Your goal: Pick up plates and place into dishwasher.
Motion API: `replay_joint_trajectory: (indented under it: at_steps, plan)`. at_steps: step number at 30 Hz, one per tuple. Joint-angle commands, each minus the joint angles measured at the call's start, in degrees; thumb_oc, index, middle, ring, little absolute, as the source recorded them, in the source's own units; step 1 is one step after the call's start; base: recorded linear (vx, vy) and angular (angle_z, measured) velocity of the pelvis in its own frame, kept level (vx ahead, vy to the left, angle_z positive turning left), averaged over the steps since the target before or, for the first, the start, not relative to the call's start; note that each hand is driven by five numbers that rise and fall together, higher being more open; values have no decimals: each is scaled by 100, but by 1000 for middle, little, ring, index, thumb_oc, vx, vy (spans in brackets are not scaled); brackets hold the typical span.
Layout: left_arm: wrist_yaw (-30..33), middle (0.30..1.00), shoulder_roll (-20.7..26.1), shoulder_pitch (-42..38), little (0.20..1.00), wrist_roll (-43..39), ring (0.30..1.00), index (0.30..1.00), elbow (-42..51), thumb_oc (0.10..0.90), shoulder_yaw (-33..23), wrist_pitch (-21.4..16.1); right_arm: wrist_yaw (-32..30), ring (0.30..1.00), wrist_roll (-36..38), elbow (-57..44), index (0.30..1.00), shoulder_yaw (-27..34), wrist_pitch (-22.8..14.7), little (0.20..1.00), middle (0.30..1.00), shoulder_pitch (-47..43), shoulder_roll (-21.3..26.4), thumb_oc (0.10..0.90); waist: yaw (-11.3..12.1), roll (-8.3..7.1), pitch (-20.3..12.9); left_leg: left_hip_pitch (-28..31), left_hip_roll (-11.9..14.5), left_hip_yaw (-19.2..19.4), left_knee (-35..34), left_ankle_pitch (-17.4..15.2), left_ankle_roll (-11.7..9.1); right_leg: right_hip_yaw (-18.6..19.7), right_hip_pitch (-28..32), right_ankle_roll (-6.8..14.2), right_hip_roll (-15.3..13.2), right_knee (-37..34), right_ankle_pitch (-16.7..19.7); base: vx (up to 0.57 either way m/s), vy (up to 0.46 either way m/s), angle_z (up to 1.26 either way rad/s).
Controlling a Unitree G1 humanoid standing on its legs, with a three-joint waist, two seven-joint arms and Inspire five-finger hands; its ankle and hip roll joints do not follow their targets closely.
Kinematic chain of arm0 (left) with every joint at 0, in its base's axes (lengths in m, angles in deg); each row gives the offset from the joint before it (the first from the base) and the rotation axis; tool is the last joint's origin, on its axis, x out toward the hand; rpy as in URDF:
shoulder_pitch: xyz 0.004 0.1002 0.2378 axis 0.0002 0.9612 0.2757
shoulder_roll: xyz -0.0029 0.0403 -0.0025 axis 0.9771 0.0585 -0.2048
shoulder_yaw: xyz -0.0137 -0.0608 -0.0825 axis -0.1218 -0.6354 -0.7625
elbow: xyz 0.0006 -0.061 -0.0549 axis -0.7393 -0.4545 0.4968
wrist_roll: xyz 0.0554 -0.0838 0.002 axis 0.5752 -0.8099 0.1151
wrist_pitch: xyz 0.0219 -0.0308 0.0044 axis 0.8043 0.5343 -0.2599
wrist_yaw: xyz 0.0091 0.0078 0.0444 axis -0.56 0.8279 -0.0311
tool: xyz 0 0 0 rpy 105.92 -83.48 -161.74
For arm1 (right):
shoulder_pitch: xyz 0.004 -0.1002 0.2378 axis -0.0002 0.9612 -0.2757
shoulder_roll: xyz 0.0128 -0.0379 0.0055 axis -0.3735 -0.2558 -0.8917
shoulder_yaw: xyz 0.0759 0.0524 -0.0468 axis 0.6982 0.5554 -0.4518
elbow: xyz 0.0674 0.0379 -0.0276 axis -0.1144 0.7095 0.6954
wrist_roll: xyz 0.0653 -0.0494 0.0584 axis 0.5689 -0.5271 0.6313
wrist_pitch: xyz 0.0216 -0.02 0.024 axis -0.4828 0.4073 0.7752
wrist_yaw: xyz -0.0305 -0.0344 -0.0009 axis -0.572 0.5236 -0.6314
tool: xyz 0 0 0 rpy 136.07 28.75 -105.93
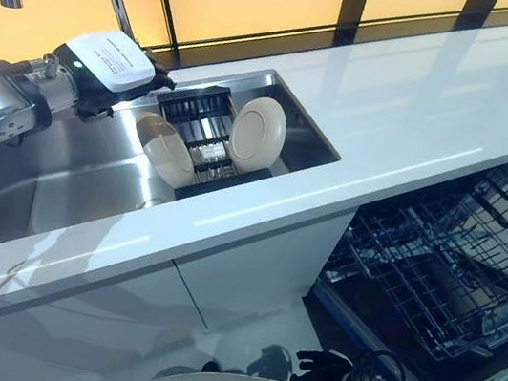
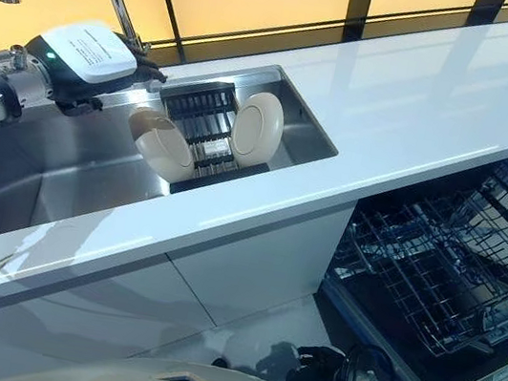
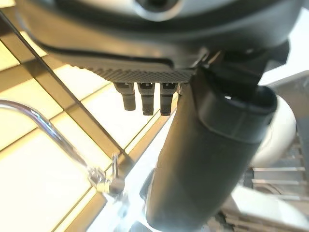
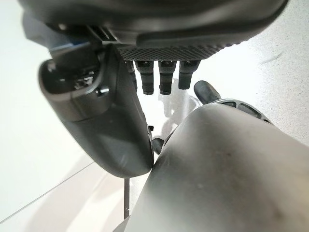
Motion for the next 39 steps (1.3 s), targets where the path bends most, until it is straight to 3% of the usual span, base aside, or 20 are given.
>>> replay_joint_trajectory:
  at_steps: [1, 10, 20, 31, 39]
  plan:
    - [-15, 900, 207, -428, 900, -117, 900, 900, -365, 800, -726, 287, 202, 900, -294, 11, 900, -317, 8, 900, 900, 132, 364, 800, -23, -36, -45, 31, -415, 670, 31, -463, 243, 333, -191, 331, 31, 684, -523, 0, 0, 0]
    - [-115, 900, 116, -190, 900, -191, 900, 900, -428, 800, -862, 258, 218, 900, -316, 0, 900, -296, -62, 900, 900, 161, 365, 800, -18, -40, -28, 46, -421, 674, 31, -467, 250, 305, -189, 345, 20, 702, -519, 0, 0, 0]
    - [643, 900, -191, 7, 900, 16, 900, 900, -712, 800, -921, 363, 167, 900, -331, 4, 900, -275, -35, 900, 900, 155, 328, 800, -57, -47, -26, 57, -421, 720, 31, -487, 246, 339, -172, 344, 31, 660, -509, 0, 0, 0]
    - [1048, 900, -821, 220, 900, 420, 900, 900, -789, 800, -780, 891, 132, 900, -364, 119, 900, -232, -81, 900, 900, 151, 242, 800, -140, -92, -15, 82, -403, 794, 31, -514, 257, 419, -169, 321, 68, 647, -519, 3, 1, -3]
    - [985, 900, -1148, 167, 900, 933, 900, 900, -958, 800, -459, 1104, 110, 900, -352, 128, 900, -231, -91, 900, 900, 132, 234, 800, -216, -107, 12, 85, -400, 840, 31, -518, 256, 480, -171, 315, 87, 624, -513, 1, 1, -3]
